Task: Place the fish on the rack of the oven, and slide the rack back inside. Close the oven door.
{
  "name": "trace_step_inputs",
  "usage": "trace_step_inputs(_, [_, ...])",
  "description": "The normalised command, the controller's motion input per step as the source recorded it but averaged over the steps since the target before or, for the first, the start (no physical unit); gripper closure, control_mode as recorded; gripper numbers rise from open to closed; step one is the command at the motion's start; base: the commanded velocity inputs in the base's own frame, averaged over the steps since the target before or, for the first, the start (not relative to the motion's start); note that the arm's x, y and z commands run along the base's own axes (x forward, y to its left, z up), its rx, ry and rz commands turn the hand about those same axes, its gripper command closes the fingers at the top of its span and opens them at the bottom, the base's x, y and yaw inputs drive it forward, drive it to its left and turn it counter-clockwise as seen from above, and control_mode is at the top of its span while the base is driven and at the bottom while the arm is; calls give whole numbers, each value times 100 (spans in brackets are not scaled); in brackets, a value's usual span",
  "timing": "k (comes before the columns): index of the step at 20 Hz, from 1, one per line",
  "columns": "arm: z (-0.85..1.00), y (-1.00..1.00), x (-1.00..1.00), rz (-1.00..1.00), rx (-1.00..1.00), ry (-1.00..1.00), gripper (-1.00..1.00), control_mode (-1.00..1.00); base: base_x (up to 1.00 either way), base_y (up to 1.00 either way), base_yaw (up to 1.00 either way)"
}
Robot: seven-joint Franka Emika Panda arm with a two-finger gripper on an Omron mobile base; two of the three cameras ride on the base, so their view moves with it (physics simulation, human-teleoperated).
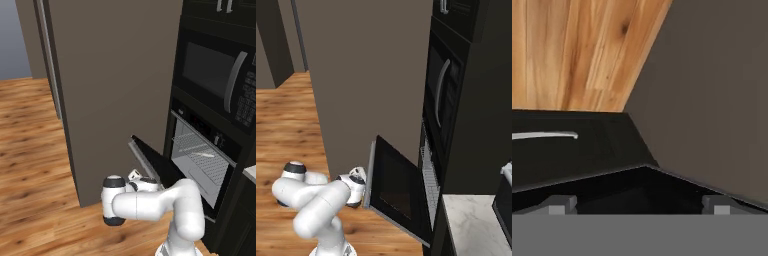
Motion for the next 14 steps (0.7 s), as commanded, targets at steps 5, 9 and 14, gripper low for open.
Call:
trace_step_inputs(5, [87,-100,20,-31,-23,0,-100,-100,0,0,0])
trace_step_inputs(9, [84,-100,20,-30,-16,0,-100,-100,0,0,0])
trace_step_inputs(14, [68,-100,25,-29,-13,0,-100,-100,0,0,0])
